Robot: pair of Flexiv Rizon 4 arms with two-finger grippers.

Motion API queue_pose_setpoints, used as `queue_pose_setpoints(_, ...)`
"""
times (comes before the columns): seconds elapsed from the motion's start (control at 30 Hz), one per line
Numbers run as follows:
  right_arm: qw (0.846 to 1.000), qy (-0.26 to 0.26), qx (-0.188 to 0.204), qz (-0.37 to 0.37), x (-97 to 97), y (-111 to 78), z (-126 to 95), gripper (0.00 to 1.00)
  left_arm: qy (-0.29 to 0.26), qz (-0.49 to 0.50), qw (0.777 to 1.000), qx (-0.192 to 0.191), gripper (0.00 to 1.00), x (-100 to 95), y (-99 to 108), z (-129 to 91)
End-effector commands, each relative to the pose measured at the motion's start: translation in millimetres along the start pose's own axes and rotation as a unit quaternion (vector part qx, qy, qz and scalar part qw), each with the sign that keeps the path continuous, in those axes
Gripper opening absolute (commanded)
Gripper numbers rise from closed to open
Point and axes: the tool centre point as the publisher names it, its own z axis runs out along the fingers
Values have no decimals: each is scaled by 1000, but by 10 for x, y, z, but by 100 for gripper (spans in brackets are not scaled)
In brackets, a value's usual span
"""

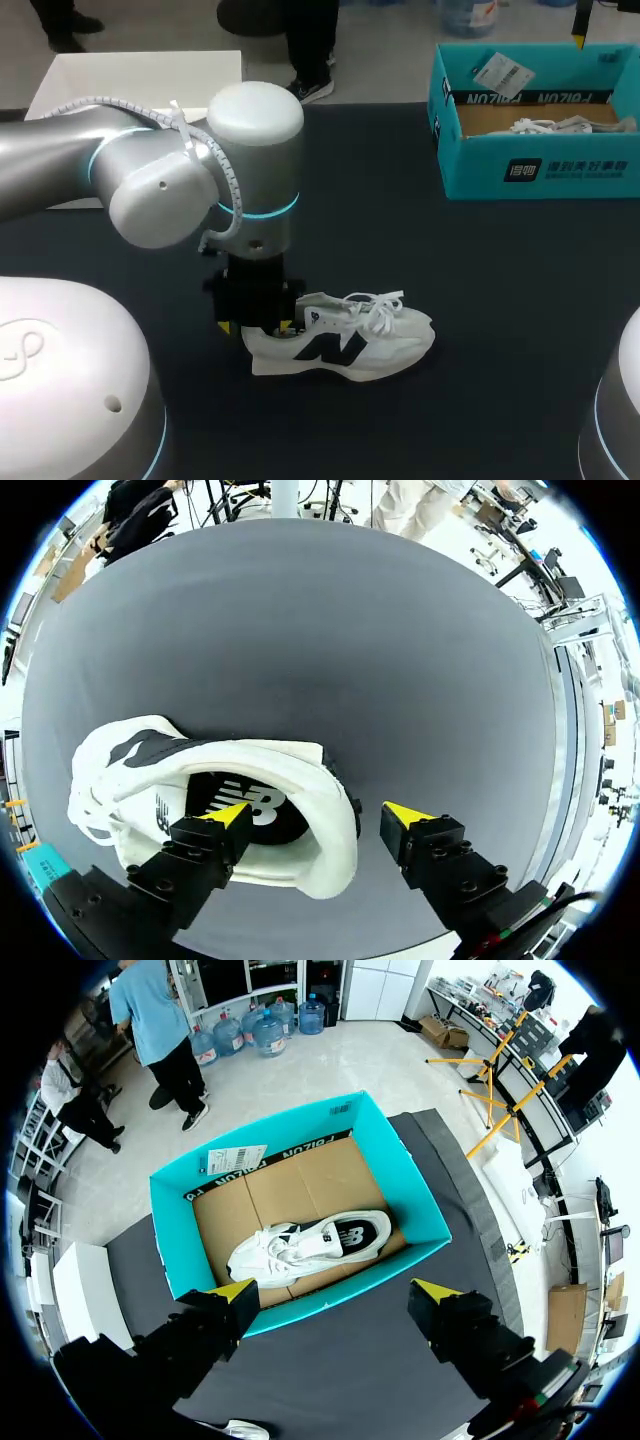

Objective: Take the shoe out of the shoebox, open the shoe tongue, remove and reinsert the insole, then place the shoe into the shoebox

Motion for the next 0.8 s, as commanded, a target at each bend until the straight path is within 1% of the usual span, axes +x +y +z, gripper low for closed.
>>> queue_pose_setpoints(0.03, 1000, 0, 0, 0, -2, 0, 0, 100, -22, -22, 1000, -1, 100, 221, -66, -312)
queue_pose_setpoints(0.1, 1000, 0, 0, 0, -2, 0, 0, 100, -45, -46, 998, 13, 100, 281, -63, -419)
queue_pose_setpoints(0.13, 1000, 0, 0, 0, -2, 0, 0, 100, -45, -61, 997, 11, 100, 305, -68, -468)
queue_pose_setpoints(0.2, 1000, 0, 0, 0, -2, 0, 0, 100, -65, -97, 993, 19, 100, 366, -75, -571)
queue_pose_setpoints(0.23, 1000, 0, 0, 0, -2, 0, 0, 100, -74, -132, 989, 10, 100, 405, -80, -624)
queue_pose_setpoints(0.37, 1000, 0, 0, 0, -2, 0, 0, 100, -120, -219, 967, 50, 100, 543, -85, -784)
queue_pose_setpoints(0.5, 1000, 0, 0, 0, -2, 0, 0, 100, -146, -254, 954, 66, 100, 628, -127, -883)
queue_pose_setpoints(0.6, 1000, 0, 0, 0, -2, 0, 0, 100, -144, -248, 955, 74, 100, 662, -165, -937)
queue_pose_setpoints(0.8, 1000, 0, 0, 0, -2, 0, 0, 100, -144, -248, 955, 74, 100, 662, -165, -937)
